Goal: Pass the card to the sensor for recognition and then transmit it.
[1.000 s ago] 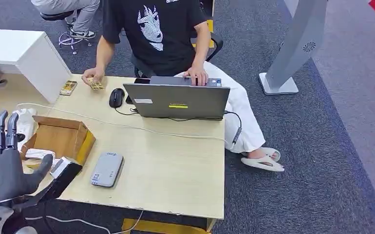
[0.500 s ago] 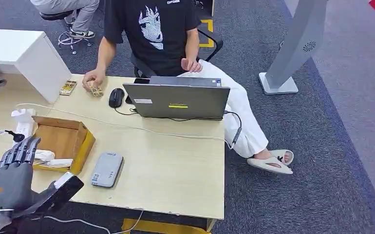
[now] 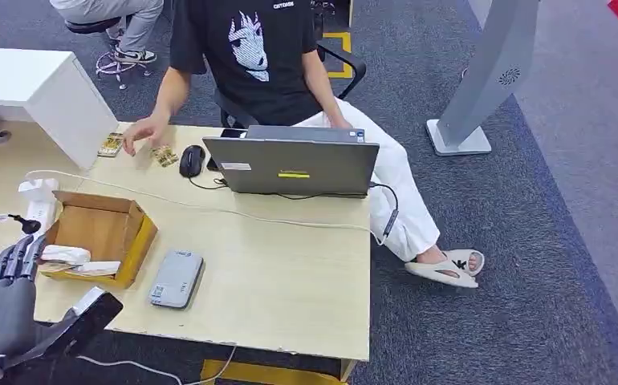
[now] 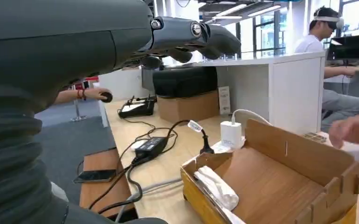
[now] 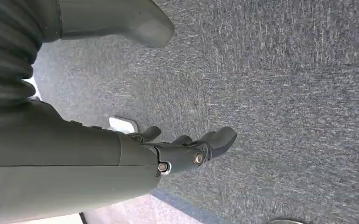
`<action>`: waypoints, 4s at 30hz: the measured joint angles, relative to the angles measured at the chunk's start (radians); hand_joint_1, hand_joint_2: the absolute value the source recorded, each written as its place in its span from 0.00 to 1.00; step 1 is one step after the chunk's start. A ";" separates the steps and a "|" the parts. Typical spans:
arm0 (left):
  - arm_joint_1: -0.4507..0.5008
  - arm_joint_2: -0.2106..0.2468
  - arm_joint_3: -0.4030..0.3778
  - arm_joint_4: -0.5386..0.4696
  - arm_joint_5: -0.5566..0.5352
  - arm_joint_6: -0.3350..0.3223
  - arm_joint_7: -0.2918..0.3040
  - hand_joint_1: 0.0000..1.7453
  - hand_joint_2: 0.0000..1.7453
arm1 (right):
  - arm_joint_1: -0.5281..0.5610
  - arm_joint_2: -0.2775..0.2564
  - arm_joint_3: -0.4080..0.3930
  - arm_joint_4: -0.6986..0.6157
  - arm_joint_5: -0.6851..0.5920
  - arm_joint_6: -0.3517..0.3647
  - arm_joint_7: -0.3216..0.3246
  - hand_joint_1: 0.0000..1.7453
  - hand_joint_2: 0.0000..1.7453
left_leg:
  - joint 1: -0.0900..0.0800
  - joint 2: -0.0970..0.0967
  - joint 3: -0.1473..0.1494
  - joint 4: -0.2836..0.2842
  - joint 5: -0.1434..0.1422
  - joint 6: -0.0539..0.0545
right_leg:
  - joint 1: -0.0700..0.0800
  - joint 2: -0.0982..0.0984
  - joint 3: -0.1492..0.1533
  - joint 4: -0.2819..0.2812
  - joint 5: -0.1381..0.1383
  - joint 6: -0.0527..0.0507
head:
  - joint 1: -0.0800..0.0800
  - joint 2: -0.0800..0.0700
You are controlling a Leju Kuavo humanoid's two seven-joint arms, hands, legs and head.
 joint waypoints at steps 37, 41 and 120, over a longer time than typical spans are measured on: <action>-0.001 0.211 0.185 0.285 -0.124 0.167 0.176 0.00 1.00 | 0.007 0.002 -0.116 0.024 0.275 -0.025 -0.178 0.00 1.00 | 0.000 -0.001 -0.001 0.000 0.000 -0.001 | 0.000 -0.002 0.001 0.000 -0.001 0.000 | 0.000 0.000; 0.030 0.266 0.170 0.291 -0.125 0.148 0.260 0.00 1.00 | 0.008 0.003 -0.136 0.024 0.303 -0.023 -0.198 0.00 1.00 | 0.001 -0.001 -0.001 0.000 0.000 -0.001 | 0.001 -0.001 0.001 0.000 -0.001 0.000 | 0.000 0.000; -0.170 0.270 -0.017 0.508 0.023 0.339 0.128 0.00 1.00 | 0.008 0.002 -0.120 0.027 0.303 -0.023 -0.191 0.00 1.00 | 0.000 -0.003 0.000 0.000 0.000 -0.001 | 0.000 -0.004 0.002 0.001 -0.001 0.001 | 0.000 0.000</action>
